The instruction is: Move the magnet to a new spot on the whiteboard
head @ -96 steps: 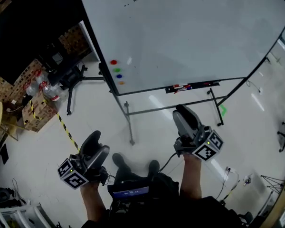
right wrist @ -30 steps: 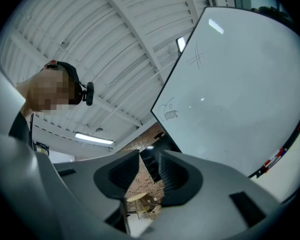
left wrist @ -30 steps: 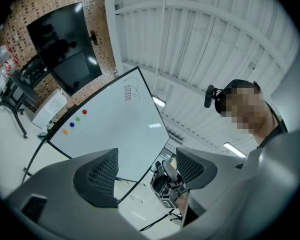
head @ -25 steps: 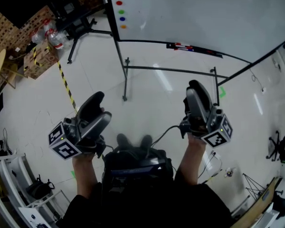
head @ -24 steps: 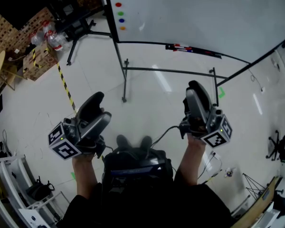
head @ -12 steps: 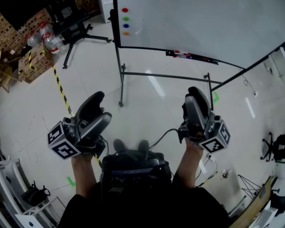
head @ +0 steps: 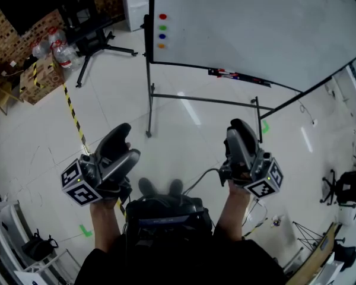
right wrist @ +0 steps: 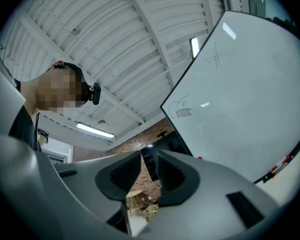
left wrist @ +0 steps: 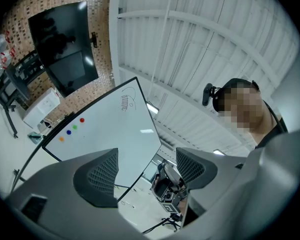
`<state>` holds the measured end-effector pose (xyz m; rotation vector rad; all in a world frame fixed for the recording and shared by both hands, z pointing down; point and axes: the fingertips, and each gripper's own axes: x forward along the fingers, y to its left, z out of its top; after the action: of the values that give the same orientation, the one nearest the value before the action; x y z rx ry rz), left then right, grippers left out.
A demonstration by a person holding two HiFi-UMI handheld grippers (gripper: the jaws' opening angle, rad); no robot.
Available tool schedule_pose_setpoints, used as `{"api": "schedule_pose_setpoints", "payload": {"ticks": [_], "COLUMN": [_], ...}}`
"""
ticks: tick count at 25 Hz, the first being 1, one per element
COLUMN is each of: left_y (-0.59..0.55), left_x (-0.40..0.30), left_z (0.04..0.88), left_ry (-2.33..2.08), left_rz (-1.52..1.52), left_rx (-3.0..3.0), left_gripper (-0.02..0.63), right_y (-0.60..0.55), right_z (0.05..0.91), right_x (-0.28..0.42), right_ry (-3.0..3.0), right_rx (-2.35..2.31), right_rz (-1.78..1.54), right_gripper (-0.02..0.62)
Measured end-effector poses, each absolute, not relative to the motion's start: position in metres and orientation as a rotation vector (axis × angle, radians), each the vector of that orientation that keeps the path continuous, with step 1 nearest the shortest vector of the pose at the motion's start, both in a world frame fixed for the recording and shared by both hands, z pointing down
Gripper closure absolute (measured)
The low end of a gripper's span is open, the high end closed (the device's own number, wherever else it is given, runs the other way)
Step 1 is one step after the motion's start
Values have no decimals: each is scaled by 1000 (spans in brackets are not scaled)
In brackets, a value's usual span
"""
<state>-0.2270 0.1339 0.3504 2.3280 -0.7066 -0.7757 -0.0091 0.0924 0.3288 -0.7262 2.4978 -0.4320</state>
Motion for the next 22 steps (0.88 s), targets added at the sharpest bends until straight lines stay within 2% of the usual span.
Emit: {"api": "schedule_pose_setpoints", "payload": {"ticks": [22], "left_y": [152], "left_x": [-216], "left_z": [345], "left_ry": [-697], "left_rz": [-746], "left_rx": [2344], "left_gripper": [252], "right_y": [110], "right_z": [326], "right_x": [-9], "right_ry": [2506], "right_rx": [-705], "right_rz": [-434], "right_gripper": [473]}}
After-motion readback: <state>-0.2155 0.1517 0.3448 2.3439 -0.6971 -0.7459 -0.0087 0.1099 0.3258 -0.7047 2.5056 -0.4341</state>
